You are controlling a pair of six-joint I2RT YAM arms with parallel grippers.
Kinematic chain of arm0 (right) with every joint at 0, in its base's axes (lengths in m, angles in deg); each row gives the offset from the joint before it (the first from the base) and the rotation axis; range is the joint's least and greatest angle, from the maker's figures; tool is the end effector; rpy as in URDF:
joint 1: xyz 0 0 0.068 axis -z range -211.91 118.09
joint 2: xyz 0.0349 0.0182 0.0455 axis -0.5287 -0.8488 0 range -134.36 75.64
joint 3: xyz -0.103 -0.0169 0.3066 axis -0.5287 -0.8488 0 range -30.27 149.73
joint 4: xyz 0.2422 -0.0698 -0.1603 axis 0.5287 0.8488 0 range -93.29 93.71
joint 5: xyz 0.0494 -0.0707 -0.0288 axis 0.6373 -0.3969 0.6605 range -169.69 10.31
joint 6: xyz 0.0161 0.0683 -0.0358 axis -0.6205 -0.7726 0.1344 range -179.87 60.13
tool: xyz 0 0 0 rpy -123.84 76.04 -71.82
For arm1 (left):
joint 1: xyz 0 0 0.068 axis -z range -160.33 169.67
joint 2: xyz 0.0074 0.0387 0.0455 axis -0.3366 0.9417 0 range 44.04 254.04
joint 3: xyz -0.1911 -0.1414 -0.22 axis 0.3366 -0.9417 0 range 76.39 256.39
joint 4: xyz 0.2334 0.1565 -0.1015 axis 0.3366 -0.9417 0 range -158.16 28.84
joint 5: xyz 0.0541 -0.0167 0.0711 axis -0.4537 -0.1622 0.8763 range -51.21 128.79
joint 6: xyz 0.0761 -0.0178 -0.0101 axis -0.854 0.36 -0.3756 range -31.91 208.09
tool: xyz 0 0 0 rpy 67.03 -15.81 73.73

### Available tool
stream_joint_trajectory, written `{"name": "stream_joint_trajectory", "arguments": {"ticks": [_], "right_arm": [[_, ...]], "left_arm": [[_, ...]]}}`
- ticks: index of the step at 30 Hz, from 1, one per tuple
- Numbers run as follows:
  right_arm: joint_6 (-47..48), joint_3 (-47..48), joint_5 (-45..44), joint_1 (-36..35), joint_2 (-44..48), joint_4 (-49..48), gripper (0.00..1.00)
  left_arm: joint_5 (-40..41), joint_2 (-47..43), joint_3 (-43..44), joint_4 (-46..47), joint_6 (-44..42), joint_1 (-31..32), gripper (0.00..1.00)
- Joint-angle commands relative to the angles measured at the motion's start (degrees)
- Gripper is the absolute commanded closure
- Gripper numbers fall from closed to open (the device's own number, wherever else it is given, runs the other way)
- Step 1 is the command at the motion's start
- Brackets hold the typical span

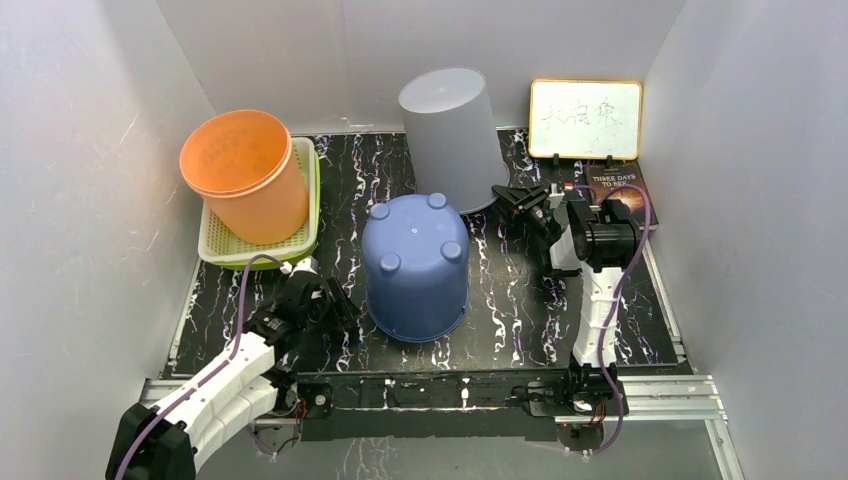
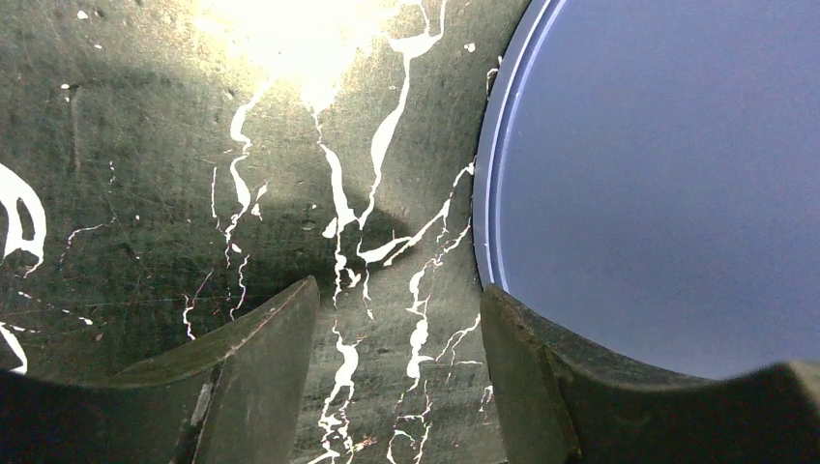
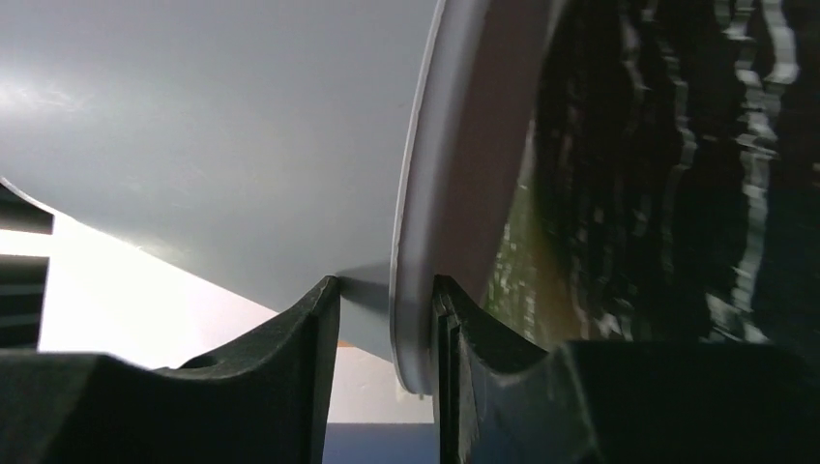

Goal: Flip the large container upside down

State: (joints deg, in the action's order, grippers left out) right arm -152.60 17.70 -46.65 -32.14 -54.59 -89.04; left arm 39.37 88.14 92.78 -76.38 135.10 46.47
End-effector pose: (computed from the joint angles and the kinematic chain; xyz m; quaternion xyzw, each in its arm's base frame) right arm 0.4524 0.0386 0.0893 0.3314 0.6039 0.6405 0.3396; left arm 0.1575 -0.0788 0.1582 -0.1628 0.9022 -0.2361 0.3221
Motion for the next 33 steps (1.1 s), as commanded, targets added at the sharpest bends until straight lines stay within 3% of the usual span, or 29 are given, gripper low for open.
{"name": "stream_joint_trajectory", "arguments": {"ticks": [1,6,17,20,28,33], "right_arm": [[4.2,-3.4,1.6,2.4,-1.8,-17.0,0.68],[11.5,-5.2,1.3,3.0,3.0,-4.2,0.67],[36.0,-1.0,-11.8,3.1,19.1,48.8,0.63],[41.1,2.0,-15.1,3.0,20.3,58.4,0.62],[48.8,3.3,-20.7,2.4,24.8,68.5,0.59],[49.2,2.7,-18.7,-2.9,29.2,70.0,0.58]], "left_arm": [[-1.2,0.8,0.7,0.3,-0.9,0.0,0.39],[-1.4,1.0,0.9,0.7,-1.0,0.1,0.39],[-2.1,0.7,-0.1,2.0,-0.9,0.1,0.39],[-2.1,0.5,-0.3,1.9,-0.8,0.1,0.39],[-2.3,1.3,-0.6,3.0,-0.7,0.1,0.39],[-2.5,1.9,-0.4,3.2,-0.7,0.1,0.39]]}}
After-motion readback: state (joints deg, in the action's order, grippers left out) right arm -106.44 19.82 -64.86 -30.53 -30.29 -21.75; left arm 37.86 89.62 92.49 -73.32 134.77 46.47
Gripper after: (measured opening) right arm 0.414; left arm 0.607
